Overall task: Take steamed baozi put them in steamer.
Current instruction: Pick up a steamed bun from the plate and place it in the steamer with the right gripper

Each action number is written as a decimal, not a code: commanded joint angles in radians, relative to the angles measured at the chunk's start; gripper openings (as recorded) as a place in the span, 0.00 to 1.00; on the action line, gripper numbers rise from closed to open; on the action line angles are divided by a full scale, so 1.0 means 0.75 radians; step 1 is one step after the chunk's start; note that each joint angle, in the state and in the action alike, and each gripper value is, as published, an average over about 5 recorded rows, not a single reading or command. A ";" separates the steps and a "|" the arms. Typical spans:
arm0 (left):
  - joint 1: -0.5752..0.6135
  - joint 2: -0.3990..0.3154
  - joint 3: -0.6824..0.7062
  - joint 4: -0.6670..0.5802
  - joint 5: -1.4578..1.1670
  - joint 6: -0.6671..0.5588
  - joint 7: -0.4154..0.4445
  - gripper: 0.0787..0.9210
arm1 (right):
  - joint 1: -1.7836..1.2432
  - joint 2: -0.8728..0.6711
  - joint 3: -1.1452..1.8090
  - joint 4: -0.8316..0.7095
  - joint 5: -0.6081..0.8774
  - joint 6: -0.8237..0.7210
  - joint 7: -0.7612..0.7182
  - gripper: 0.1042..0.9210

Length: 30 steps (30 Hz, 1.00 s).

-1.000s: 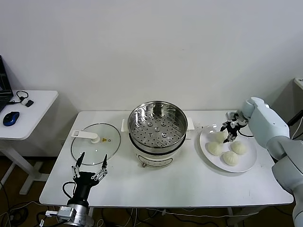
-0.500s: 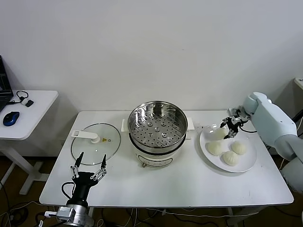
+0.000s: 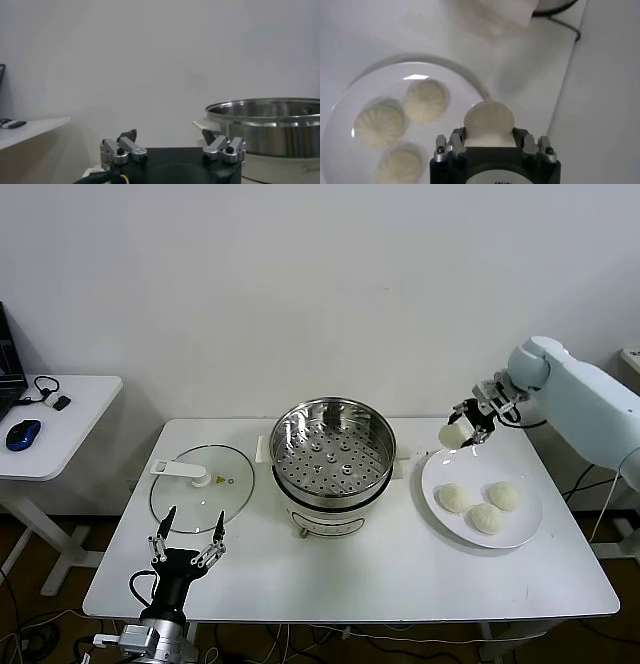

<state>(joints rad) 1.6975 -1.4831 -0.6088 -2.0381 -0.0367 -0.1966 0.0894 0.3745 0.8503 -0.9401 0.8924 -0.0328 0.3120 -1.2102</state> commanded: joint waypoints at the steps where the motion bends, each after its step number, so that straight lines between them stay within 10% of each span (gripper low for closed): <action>1: 0.002 -0.004 0.003 -0.007 0.001 0.000 0.001 0.88 | 0.361 0.027 -0.322 0.157 0.217 0.029 -0.011 0.64; 19: 0.000 -0.002 -0.004 -0.029 -0.004 0.000 -0.001 0.88 | 0.454 0.514 -0.516 0.055 0.311 0.072 -0.011 0.64; 30: 0.002 0.000 -0.014 -0.035 -0.022 -0.004 -0.002 0.88 | 0.247 0.727 -0.408 -0.181 -0.044 0.310 0.001 0.64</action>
<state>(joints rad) 1.6985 -1.4855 -0.6174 -2.0650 -0.0467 -0.1987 0.0878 0.6274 1.2524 -1.2715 0.8665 0.0930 0.4337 -1.2120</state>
